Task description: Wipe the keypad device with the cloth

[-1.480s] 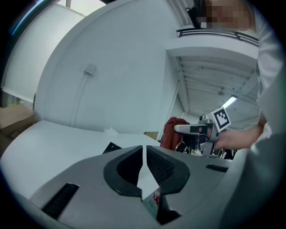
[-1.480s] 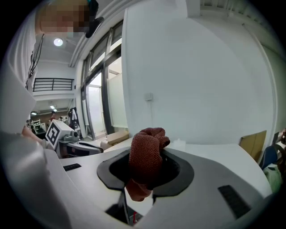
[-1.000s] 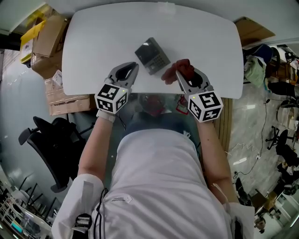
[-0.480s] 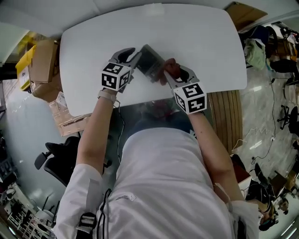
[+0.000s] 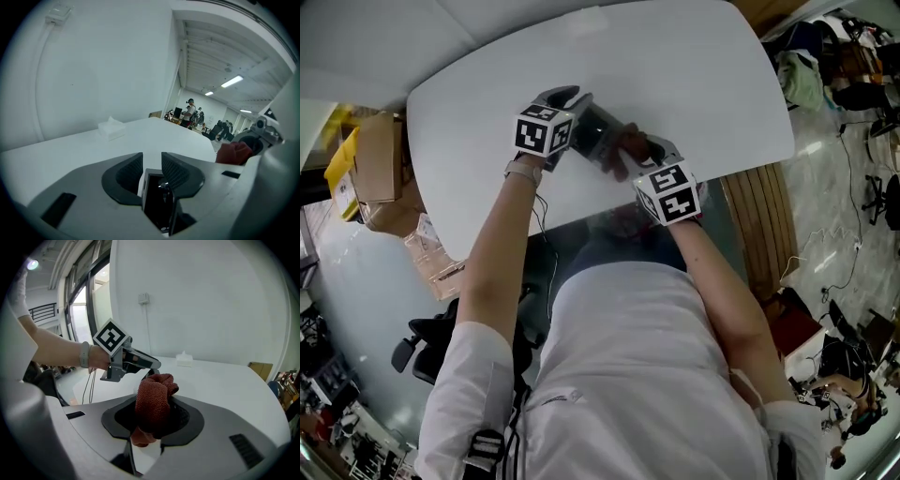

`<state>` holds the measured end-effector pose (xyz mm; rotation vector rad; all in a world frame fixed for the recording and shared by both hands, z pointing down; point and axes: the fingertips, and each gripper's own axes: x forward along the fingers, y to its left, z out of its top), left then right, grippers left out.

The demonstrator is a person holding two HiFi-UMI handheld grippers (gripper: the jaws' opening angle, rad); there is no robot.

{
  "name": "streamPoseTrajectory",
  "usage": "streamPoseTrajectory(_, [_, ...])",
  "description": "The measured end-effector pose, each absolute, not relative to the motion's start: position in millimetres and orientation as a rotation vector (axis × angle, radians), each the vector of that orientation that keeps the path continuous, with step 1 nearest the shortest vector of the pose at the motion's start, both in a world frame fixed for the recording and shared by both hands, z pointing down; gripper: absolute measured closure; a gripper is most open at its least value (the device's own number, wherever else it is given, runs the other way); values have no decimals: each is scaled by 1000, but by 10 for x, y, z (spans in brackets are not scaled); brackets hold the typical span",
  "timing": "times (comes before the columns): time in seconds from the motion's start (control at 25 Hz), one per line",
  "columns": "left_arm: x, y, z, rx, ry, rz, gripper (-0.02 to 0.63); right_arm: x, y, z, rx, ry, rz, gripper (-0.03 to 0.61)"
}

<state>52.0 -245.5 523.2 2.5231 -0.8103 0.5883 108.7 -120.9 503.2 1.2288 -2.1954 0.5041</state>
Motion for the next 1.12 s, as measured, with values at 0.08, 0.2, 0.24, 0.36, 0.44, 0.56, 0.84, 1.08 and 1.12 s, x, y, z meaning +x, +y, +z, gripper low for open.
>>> streamPoseTrajectory(0.08, [535, -2465, 5323, 2493, -803, 627, 497, 1102, -1191, 5054, 1236, -2194, 520, 456])
streamPoseTrajectory(0.2, [550, -2470, 5365, 2443, -784, 613, 511, 1118, -1202, 5061, 1236, -2189, 521, 456])
streamPoseTrajectory(0.24, [560, -2467, 5362, 2424, -773, 595, 528, 1128, -1209, 5062, 1236, -2185, 518, 456])
streamPoseTrajectory(0.36, [562, -2453, 5362, 2375, -756, 561, 534, 1166, -1223, 5078, 1244, -2177, 526, 456])
streamPoseTrajectory(0.44, [549, -2432, 5365, 2357, -757, 565, 534, 1192, -1237, 5100, 1256, -2176, 552, 456])
streamPoseTrajectory(0.56, [514, -2381, 5366, 2327, -777, 554, 534, 1233, -1261, 5117, 1266, -2169, 567, 456])
streamPoseTrajectory(0.84, [315, -2223, 5376, 2228, -863, 413, 534, 1266, -1334, 5157, 1256, -2166, 556, 454])
streamPoseTrajectory(1.08, [149, -2012, 5395, 2157, -927, 366, 532, 1260, -1368, 5187, 1267, -2182, 514, 448])
streamPoseTrajectory(1.12, [124, -1975, 5399, 2146, -933, 359, 532, 1258, -1373, 5190, 1267, -2184, 509, 448])
